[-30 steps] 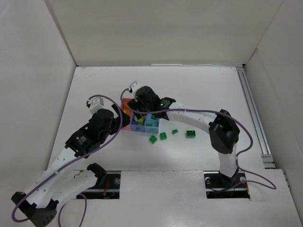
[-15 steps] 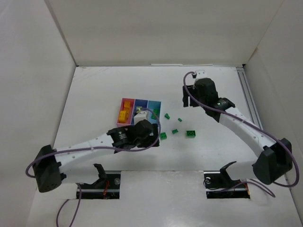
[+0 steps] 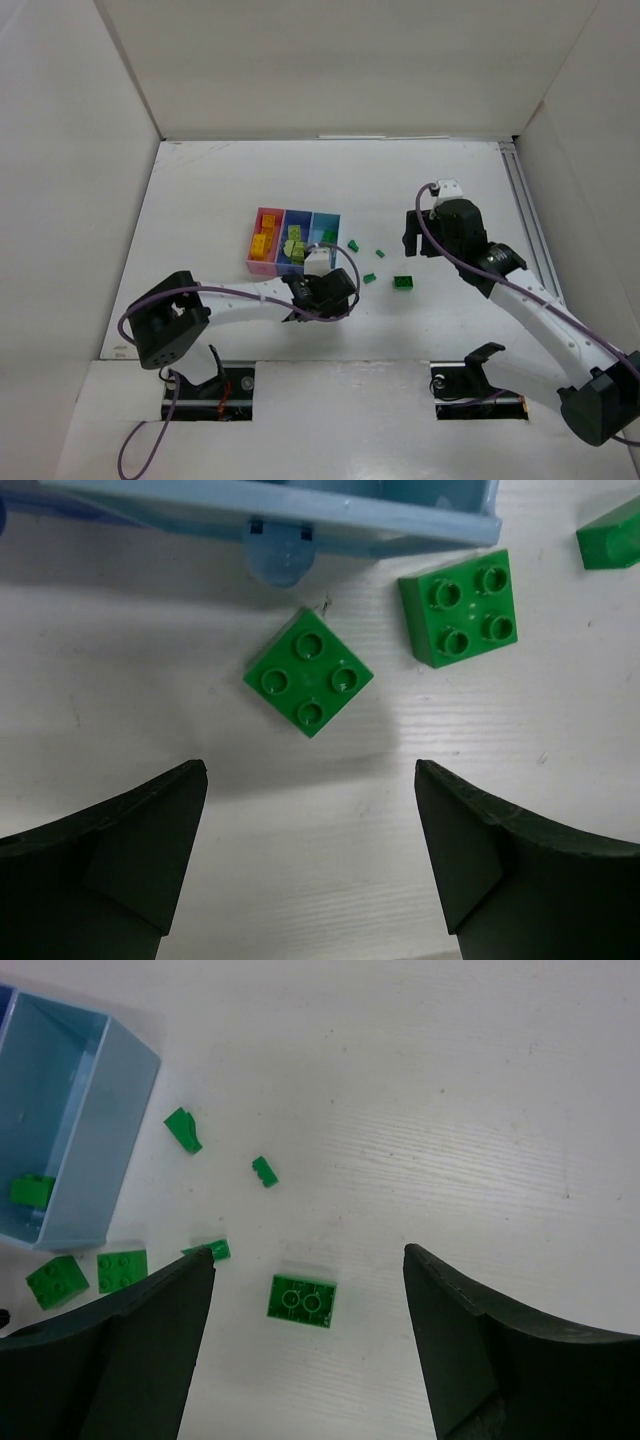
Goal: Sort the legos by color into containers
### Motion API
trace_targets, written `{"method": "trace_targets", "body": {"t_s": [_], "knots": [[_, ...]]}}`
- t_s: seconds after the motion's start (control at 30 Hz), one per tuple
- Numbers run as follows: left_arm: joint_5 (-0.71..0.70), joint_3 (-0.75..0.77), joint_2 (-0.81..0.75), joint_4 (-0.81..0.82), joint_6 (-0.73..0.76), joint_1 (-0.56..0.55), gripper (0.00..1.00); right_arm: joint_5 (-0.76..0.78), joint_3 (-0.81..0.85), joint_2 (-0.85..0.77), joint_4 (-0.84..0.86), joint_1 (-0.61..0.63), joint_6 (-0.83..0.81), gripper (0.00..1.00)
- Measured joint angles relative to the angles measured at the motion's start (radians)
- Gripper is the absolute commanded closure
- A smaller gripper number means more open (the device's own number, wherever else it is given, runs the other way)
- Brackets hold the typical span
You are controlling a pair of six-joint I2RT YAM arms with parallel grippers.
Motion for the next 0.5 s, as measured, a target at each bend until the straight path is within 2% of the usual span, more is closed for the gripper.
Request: {"method": "trace_targets", "body": {"t_s": [0.13, 0.2, 0.33, 0.5], "knots": [[-0.067, 0.004, 0.05, 0.048, -0.019, -0.013, 0.18, 0.0, -0.008, -0.05, -0.004, -0.003, -0.001, 0.19], [-0.114, 0.019, 0.077, 0.052, -0.033, -0.021, 0.22, -0.005, -0.013, -0.06, -0.002, -0.005, -0.002, 0.19], [-0.222, 0.108, 0.178, -0.007, -0.089, -0.027, 0.24, -0.016, -0.026, -0.06, -0.002, -0.008, -0.005, 0.19], [-0.299, 0.182, 0.258, -0.039, -0.121, -0.031, 0.44, -0.028, -0.033, -0.061, 0.003, -0.011, -0.008, 0.19]]}}
